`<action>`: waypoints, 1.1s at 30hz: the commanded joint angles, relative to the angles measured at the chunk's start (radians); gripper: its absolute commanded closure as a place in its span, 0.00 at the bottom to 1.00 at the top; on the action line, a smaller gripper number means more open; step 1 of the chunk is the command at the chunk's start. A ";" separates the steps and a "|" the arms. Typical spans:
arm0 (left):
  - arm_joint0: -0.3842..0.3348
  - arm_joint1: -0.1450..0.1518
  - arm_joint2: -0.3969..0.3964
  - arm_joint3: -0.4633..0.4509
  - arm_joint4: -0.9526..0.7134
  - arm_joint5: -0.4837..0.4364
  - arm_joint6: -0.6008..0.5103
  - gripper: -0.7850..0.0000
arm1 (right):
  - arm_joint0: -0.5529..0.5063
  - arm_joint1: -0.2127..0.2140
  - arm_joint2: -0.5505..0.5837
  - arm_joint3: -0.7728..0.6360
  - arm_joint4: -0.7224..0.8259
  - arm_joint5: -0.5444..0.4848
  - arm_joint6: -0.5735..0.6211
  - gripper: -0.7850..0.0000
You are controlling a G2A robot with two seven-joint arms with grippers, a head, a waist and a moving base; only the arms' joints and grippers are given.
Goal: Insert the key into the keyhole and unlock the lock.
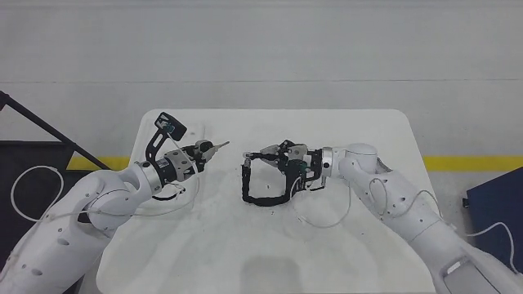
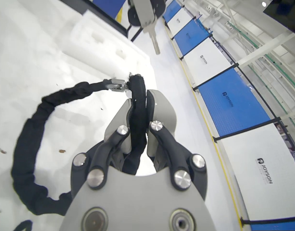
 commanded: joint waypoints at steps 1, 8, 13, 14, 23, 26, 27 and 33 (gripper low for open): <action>0.000 0.000 0.000 0.000 0.000 0.000 0.000 1.00 | -0.025 0.009 0.020 -0.006 0.036 -0.021 -0.073 1.00; 0.000 0.000 0.000 0.000 0.000 0.000 0.000 1.00 | -0.074 0.016 0.025 0.018 0.171 -0.126 -0.297 1.00; 0.000 0.000 0.000 0.000 0.000 0.000 0.000 1.00 | -0.082 0.015 -0.051 -0.003 0.368 -0.144 -0.279 1.00; 0.000 0.000 0.000 0.000 0.000 0.000 0.000 1.00 | -0.086 0.014 -0.068 -0.012 0.431 -0.154 -0.270 1.00; 0.000 0.000 0.000 0.000 0.000 0.000 0.000 1.00 | -0.052 0.016 -0.148 0.056 0.609 -0.243 -0.180 1.00; 0.000 0.000 0.000 0.000 0.000 0.000 0.000 1.00 | -0.027 0.010 -0.165 0.112 0.563 -0.257 -0.166 1.00; 0.000 0.000 0.000 0.000 0.000 0.000 0.000 1.00 | -0.019 0.007 -0.169 0.124 0.554 -0.263 -0.160 1.00; 0.000 0.000 0.000 0.000 0.000 0.000 0.000 1.00 | 0.001 -0.020 -0.171 0.163 0.642 -0.335 -0.088 1.00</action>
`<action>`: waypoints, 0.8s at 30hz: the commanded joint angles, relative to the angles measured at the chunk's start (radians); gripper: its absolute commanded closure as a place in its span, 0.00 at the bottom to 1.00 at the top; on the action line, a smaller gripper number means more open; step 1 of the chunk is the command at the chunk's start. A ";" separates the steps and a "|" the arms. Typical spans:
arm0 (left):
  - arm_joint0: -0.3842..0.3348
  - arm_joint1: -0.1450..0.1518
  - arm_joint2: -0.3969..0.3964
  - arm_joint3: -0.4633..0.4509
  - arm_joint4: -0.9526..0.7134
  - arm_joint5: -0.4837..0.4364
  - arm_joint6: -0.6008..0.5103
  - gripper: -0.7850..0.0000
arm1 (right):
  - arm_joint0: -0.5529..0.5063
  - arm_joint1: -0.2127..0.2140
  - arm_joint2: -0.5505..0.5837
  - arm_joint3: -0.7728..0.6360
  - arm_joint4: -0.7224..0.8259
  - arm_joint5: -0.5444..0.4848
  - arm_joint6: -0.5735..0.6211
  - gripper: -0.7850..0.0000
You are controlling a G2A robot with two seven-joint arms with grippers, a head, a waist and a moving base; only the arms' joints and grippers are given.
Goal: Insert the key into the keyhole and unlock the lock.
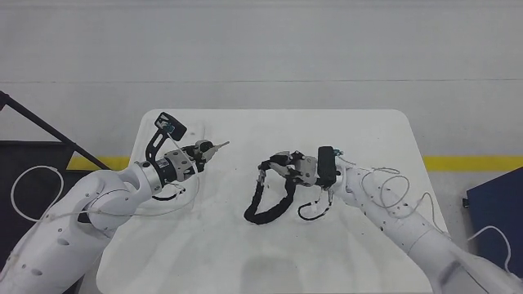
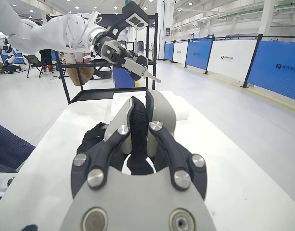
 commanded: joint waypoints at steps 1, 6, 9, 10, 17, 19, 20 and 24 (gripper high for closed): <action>0.000 0.000 0.000 0.000 0.000 0.000 0.000 1.00 | -0.002 -0.010 0.002 -0.008 0.070 -0.033 0.034 1.00; 0.000 0.000 0.000 0.000 0.000 0.000 0.000 1.00 | -0.028 -0.033 0.026 -0.017 0.331 -0.142 0.143 1.00; 0.000 0.000 0.000 0.000 0.000 0.000 0.000 1.00 | -0.054 -0.047 0.037 -0.018 0.475 -0.170 0.171 1.00; 0.000 0.000 0.000 0.000 0.000 0.000 0.000 1.00 | -0.062 -0.051 0.032 -0.021 0.520 -0.170 0.171 1.00; 0.000 0.000 0.000 0.000 0.000 0.000 0.000 1.00 | -0.092 -0.065 -0.057 -0.094 0.959 -0.170 0.266 1.00; 0.000 0.000 0.000 0.000 0.000 0.000 0.000 1.00 | -0.090 -0.064 -0.073 -0.113 1.071 -0.170 0.337 1.00; 0.000 0.000 0.000 0.000 0.000 0.000 0.000 1.00 | -0.089 -0.064 -0.076 -0.122 1.121 -0.170 0.369 1.00; 0.000 0.000 0.000 0.000 0.000 0.000 0.000 1.00 | -0.101 -0.069 -0.078 -0.150 1.298 -0.170 0.497 1.00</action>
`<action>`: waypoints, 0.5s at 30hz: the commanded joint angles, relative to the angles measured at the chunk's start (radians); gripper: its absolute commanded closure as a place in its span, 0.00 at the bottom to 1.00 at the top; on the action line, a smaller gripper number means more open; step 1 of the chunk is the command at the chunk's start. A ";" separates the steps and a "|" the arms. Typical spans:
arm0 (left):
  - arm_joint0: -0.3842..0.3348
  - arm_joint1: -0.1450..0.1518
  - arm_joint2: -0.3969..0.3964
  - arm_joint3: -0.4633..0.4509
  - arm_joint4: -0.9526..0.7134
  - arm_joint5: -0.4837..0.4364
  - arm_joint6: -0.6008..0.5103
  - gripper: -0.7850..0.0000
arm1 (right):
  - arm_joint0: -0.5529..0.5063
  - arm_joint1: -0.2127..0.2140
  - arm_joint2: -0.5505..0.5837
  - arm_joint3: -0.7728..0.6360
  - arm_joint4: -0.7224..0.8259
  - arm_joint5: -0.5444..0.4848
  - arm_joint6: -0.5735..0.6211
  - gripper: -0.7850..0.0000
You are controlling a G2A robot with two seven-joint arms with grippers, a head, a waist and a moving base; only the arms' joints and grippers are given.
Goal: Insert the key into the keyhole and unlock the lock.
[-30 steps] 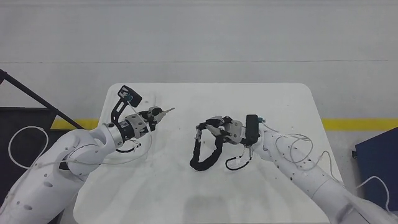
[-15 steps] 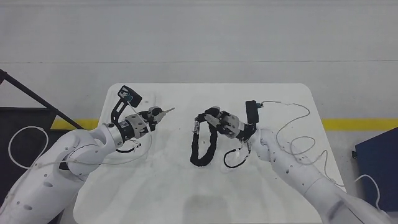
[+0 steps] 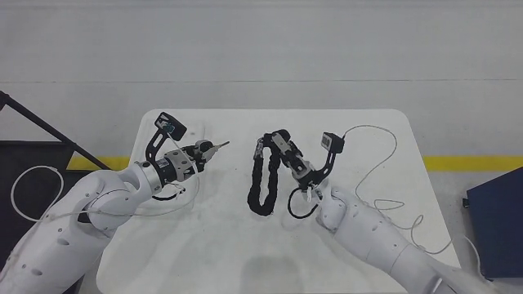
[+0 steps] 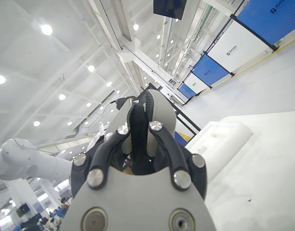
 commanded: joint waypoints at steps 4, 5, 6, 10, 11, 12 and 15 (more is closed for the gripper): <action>0.000 0.000 0.000 0.000 0.000 0.000 0.000 1.00 | -0.031 -0.020 0.001 -0.011 0.217 0.000 0.177 1.00; 0.000 0.000 0.000 0.000 0.000 0.000 0.000 1.00 | -0.036 -0.026 0.002 -0.007 0.256 0.000 0.218 1.00; 0.000 0.000 0.000 0.000 0.000 0.000 0.000 1.00 | -0.043 -0.033 0.006 -0.003 0.299 0.000 0.251 1.00; 0.000 0.000 0.000 0.000 0.000 0.000 0.000 1.00 | -0.065 -0.063 0.044 0.025 0.451 0.000 0.369 1.00; 0.000 0.000 0.000 0.000 0.000 0.000 0.000 1.00 | -0.072 -0.070 0.058 0.037 0.481 0.000 0.391 1.00; 0.000 0.000 0.000 0.000 0.000 0.000 0.000 1.00 | -0.077 -0.078 0.073 0.047 0.507 0.000 0.410 1.00; 0.000 0.000 0.000 0.000 0.000 0.000 0.000 1.00 | -0.094 -0.100 0.126 0.082 0.569 0.000 0.436 1.00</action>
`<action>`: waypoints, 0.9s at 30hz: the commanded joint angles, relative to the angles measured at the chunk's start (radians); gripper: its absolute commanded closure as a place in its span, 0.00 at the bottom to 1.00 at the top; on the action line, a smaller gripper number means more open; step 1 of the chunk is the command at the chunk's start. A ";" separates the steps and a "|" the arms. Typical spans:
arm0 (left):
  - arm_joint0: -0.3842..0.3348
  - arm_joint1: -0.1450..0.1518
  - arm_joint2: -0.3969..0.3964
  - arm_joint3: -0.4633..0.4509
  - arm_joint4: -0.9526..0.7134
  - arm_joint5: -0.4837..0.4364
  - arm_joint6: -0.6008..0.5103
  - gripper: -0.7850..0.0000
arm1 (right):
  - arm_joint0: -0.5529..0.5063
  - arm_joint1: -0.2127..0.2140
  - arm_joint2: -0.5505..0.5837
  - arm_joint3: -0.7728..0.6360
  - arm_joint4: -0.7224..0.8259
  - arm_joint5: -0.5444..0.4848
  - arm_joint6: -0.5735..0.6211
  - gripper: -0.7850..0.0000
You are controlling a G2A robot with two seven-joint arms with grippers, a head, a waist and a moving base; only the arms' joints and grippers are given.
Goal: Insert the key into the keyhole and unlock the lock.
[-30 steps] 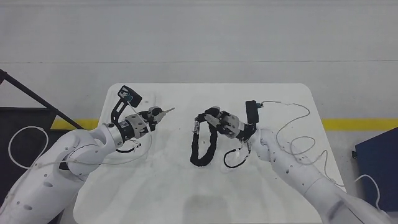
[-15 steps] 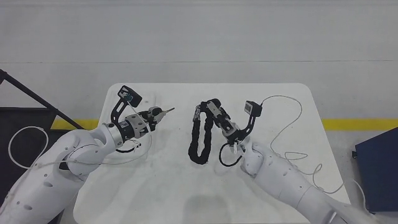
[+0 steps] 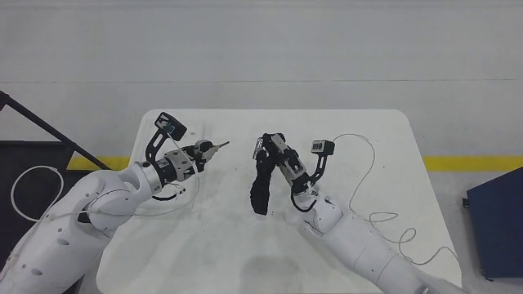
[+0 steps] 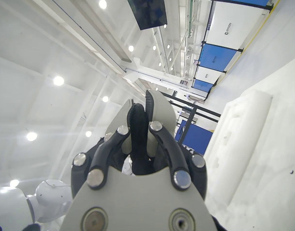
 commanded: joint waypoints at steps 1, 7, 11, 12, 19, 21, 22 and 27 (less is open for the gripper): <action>0.000 0.000 0.000 0.000 0.000 0.000 0.000 1.00 | -0.014 -0.013 0.038 0.018 0.032 0.000 0.000 1.00; 0.000 0.000 0.000 0.000 0.000 0.000 0.000 1.00 | -0.067 -0.053 0.135 0.074 0.010 0.000 -0.058 1.00; 0.000 0.000 0.000 0.000 0.000 0.000 0.000 1.00 | -0.080 -0.063 0.148 0.081 -0.005 0.000 -0.070 1.00; 0.000 0.000 0.000 0.000 0.000 0.000 0.000 1.00 | -0.080 -0.063 0.148 0.081 -0.005 0.000 -0.070 1.00; 0.000 0.000 0.000 0.000 0.000 0.000 0.000 1.00 | -0.080 -0.063 0.148 0.081 -0.005 0.000 -0.070 1.00; 0.000 0.000 0.000 0.000 0.000 0.000 0.000 1.00 | -0.080 -0.063 0.148 0.081 -0.005 0.000 -0.070 1.00; 0.000 0.000 0.000 0.000 0.000 0.000 0.000 1.00 | -0.080 -0.063 0.148 0.081 -0.005 0.000 -0.070 1.00; 0.000 0.000 0.000 0.000 0.000 0.000 0.000 1.00 | -0.103 -0.069 0.157 0.030 0.056 0.032 -0.088 1.00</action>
